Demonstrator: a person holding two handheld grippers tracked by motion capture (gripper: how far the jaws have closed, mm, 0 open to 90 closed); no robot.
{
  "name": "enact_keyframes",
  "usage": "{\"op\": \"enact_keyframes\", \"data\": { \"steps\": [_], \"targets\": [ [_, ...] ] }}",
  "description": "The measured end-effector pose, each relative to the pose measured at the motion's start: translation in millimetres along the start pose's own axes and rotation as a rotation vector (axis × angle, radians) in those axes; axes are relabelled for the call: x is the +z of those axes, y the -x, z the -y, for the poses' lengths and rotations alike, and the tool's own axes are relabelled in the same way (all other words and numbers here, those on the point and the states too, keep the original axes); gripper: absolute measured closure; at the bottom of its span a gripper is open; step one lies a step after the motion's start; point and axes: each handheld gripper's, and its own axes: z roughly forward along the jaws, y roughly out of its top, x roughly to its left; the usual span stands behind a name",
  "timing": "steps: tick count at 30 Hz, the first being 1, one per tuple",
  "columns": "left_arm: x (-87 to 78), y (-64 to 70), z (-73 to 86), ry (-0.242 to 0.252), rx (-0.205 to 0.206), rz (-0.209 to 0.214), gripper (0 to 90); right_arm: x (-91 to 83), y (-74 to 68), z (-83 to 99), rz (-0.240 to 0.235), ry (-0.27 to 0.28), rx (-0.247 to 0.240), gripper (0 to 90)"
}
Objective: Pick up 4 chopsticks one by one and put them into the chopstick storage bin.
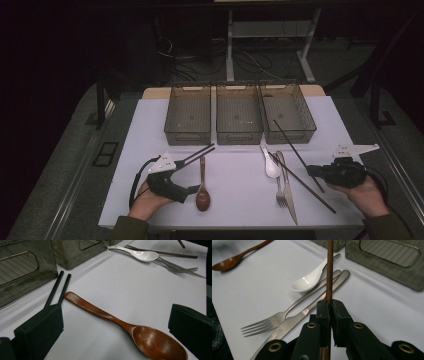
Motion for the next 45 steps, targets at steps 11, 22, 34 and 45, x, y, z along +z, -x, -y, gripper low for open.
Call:
{"op": "enact_keyframes", "data": {
  "steps": [11,22,34,45],
  "targets": [
    [1.6,1.7,-0.2,0.001,-0.010,0.000,0.0,7.6,-3.9,-10.3,-0.018,0.073,-0.002,84.1],
    [-1.4,2.9,1.3,0.036,-0.010,-0.004,0.0,16.5,-4.1,-20.9,-0.032,0.108,-0.001,84.1],
    [-1.3,5.0,5.9,0.057,0.010,-0.015,0.0,28.0,-6.2,-41.5,-0.053,0.138,-0.003,84.1],
    [-0.2,3.8,8.4,0.055,0.026,-0.021,0.0,40.8,-7.5,-57.8,-0.065,0.152,-0.005,84.1]
  ]
}}
